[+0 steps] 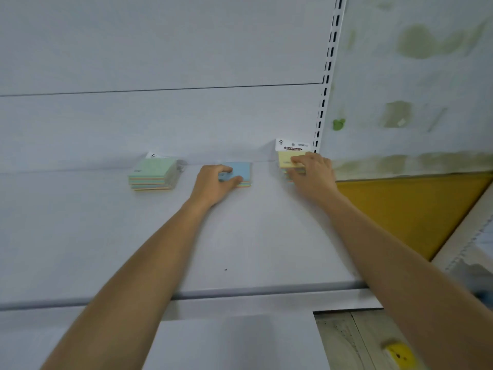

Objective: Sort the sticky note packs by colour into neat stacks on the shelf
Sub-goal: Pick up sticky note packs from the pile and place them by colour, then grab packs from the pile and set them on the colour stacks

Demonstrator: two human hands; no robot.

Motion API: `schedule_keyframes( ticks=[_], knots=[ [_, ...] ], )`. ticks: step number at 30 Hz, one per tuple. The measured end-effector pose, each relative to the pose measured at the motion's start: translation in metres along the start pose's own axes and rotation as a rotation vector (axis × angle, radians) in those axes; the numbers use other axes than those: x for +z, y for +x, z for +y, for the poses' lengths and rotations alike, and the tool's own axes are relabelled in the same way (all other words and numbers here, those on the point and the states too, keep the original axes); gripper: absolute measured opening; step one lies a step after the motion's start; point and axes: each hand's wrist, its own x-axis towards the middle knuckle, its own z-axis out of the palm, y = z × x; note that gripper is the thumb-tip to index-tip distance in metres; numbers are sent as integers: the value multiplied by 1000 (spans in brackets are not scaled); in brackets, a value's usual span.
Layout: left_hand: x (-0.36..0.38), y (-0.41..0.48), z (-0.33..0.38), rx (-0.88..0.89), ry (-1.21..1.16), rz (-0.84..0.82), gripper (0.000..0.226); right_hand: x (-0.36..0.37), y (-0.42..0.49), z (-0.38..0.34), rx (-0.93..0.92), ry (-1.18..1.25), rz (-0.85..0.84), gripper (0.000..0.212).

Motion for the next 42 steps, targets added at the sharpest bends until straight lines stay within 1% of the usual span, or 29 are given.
schedule_keyframes(
  ticks=[2, 5, 8, 11, 16, 21, 24, 26, 29, 32, 35, 39, 42],
  knots=[
    [-1, 0, 1, 16, 6, 22, 47, -4, -4, -7, -35, 1, 69, 46],
    [-12, -1, 5, 86, 51, 32, 46, -7, -7, -25, -200, -44, 132, 46],
    [-44, -1, 11, 187, 114, 105, 43, -1, -10, -54, -356, -87, 78, 47],
    [-93, -4, 1, 218, 189, 170, 44, 16, -18, -95, -485, -117, -3, 47],
    [-192, -26, -57, 114, 288, 245, 46, 65, -46, -194, -668, -101, -117, 47],
    [-287, -71, -144, -34, 347, 276, 46, 129, -94, -310, -771, -78, -285, 49],
    [-341, -95, -195, -94, 370, 307, 44, 163, -123, -374, -847, -68, -355, 49],
    [-372, -110, -226, -122, 381, 327, 43, 182, -140, -412, -869, -22, -400, 48],
    [-411, -127, -268, -176, 385, 348, 40, 208, -154, -460, -840, 92, -477, 45],
    [-447, -139, -312, -224, 380, 374, 38, 236, -158, -502, -824, 130, -535, 44],
    [-479, -140, -356, -259, 390, 405, 37, 267, -151, -542, -821, 130, -546, 43],
    [-516, -129, -409, -307, 409, 406, 36, 309, -130, -597, -828, 126, -539, 43],
    [-545, -114, -443, -324, 436, 411, 35, 337, -109, -638, -837, 165, -532, 43]
  ],
)
